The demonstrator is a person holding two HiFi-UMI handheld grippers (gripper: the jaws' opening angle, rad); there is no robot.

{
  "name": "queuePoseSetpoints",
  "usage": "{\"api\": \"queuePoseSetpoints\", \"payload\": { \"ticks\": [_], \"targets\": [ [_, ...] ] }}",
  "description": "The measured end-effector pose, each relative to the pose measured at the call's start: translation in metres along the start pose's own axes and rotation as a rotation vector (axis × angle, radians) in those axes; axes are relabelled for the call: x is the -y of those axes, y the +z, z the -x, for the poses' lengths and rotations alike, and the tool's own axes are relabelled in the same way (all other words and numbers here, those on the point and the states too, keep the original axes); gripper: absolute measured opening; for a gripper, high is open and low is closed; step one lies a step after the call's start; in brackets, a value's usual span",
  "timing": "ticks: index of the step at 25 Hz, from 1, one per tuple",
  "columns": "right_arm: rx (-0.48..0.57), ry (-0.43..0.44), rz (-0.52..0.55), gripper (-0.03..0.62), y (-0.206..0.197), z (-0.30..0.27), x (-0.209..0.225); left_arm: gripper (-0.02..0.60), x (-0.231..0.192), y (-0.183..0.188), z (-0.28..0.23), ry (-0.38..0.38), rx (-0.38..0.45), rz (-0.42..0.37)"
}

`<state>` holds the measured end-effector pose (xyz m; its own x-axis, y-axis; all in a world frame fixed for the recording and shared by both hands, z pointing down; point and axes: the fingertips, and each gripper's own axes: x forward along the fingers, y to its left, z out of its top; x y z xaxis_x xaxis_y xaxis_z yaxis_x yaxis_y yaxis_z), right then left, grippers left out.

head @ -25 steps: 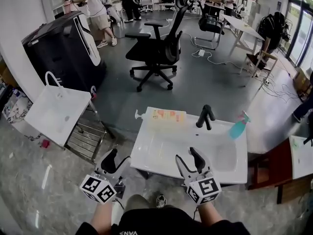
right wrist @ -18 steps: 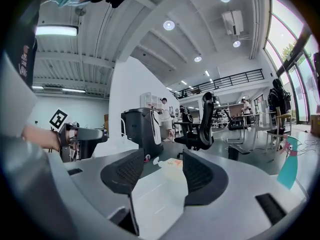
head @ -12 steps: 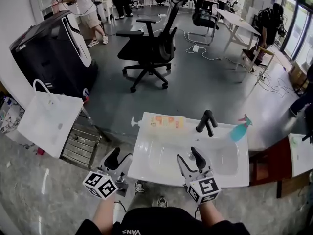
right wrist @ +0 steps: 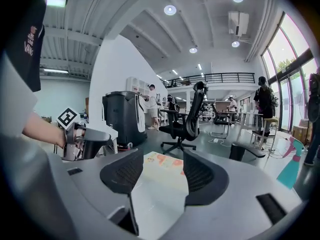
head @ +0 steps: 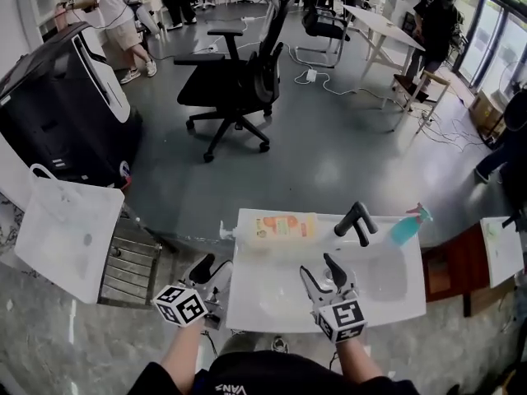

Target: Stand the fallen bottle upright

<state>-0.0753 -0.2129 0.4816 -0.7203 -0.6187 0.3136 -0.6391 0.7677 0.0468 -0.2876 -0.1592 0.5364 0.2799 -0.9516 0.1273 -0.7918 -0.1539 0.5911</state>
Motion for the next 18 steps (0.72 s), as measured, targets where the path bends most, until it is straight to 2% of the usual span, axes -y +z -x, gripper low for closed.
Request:
{"api": "queuePoseSetpoints", "payload": {
  "ticks": [9, 18],
  "targets": [
    [-0.105, -0.075, 0.035, 0.253, -0.029, -0.057, 0.009, 0.302, -0.078, -0.031, -0.054, -0.019, -0.086, 0.285],
    [-0.249, -0.084, 0.129, 0.289, -0.061, -0.098, 0.017, 0.314, -0.110, -0.044, -0.095, -0.074, -0.097, 0.532]
  ]
}}
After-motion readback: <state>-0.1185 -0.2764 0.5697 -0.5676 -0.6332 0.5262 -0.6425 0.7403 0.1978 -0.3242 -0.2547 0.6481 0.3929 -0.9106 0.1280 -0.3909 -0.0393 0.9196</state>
